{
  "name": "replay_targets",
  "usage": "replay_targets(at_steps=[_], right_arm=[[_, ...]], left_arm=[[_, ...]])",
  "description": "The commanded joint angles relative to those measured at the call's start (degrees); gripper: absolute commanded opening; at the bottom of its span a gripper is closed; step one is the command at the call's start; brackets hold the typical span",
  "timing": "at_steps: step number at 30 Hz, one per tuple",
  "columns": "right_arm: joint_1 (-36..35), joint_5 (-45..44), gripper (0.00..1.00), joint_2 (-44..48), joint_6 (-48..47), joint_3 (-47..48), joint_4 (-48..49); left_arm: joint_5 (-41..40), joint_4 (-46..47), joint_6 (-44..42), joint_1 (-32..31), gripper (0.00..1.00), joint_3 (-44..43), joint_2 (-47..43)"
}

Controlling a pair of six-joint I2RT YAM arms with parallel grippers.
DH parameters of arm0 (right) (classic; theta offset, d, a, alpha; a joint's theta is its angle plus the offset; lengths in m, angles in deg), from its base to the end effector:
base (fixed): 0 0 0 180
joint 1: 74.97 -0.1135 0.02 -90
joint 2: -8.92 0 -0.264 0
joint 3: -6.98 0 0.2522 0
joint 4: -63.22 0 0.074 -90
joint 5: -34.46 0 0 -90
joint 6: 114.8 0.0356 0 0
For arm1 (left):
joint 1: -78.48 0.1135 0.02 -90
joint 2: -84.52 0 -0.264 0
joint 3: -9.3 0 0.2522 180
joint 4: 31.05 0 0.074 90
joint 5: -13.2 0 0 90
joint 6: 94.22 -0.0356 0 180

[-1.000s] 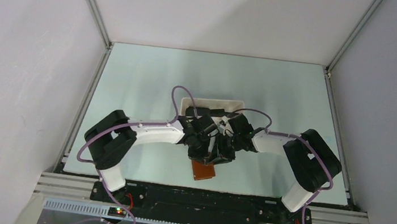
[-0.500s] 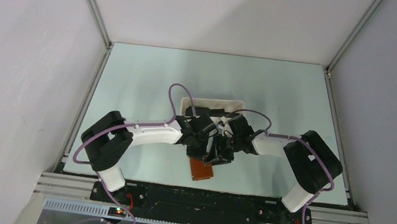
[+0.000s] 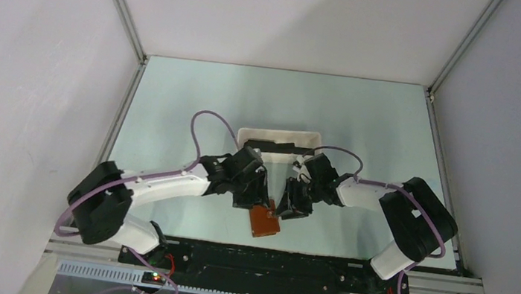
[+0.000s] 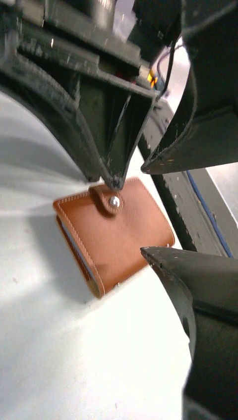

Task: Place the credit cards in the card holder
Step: Close the card holder at the center of the board.

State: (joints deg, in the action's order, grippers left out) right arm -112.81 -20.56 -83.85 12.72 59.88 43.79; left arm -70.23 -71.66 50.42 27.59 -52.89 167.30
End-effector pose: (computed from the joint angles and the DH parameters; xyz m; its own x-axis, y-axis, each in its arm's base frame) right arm 0.2078 0.1873 0.1268 -0.9855 -0.1336 -0.1047 -0.1684 0.6921 0.7019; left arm 0.1707 -0.2164 0.1909 -0.9769 -0.0827 -0.1970 0.0154 0.8924 -0.4509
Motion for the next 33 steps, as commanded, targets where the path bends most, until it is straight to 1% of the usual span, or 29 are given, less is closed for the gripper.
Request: replay_targets(at_steps=[1, 4, 6, 11, 13, 19, 26, 31, 32, 33], right_arm=[[1.3, -1.53, 0.41, 1.07, -0.27, -1.38, -0.15], [1.87, -0.72, 0.38, 0.1, 0.09, -1.45, 1.05], [2.14, -0.2, 0.37, -0.42, 0.39, -1.44, 2.0], [2.49, 1.08, 0.36, -1.47, 0.92, -1.43, 3.68], [2.51, 1.36, 0.36, -1.9, 1.08, -1.43, 4.2], [2.3, 2.12, 0.34, -3.51, 1.66, -1.44, 5.1], [2.09, 2.24, 0.34, -4.41, 1.66, -1.28, 5.07], [1.47, 1.97, 0.33, -4.76, 1.62, -1.03, 5.12], [1.26, 1.95, 0.33, -4.91, 1.6, -1.02, 5.14], [1.23, 1.94, 0.33, -4.98, 1.6, -1.01, 5.12]], left_arm=[[5.99, 11.8, 3.86, 1.58, 0.59, 5.33, -4.46], [10.2, 19.63, 6.43, 2.19, 0.54, 8.74, -4.23], [12.4, 25.77, 9.53, 2.35, 0.53, 11.96, -3.5], [10.47, 26.54, 10.52, 2.4, 0.5, 14.06, -2.44], [10.11, 26.55, 10.45, 2.42, 0.44, 14.26, -1.71], [10.17, 26.55, 10.1, 2.45, 0.33, 13.78, 0.95], [9.92, 26.51, 9.84, 2.42, 0.27, 13.37, 3.27], [9.59, 26.5, 9.69, 2.44, 0.15, 13.19, 3.33], [9.49, 26.52, 9.63, 2.48, 0.1, 13.23, 3.24], [9.46, 26.51, 9.63, 2.47, 0.08, 13.21, 3.25]])
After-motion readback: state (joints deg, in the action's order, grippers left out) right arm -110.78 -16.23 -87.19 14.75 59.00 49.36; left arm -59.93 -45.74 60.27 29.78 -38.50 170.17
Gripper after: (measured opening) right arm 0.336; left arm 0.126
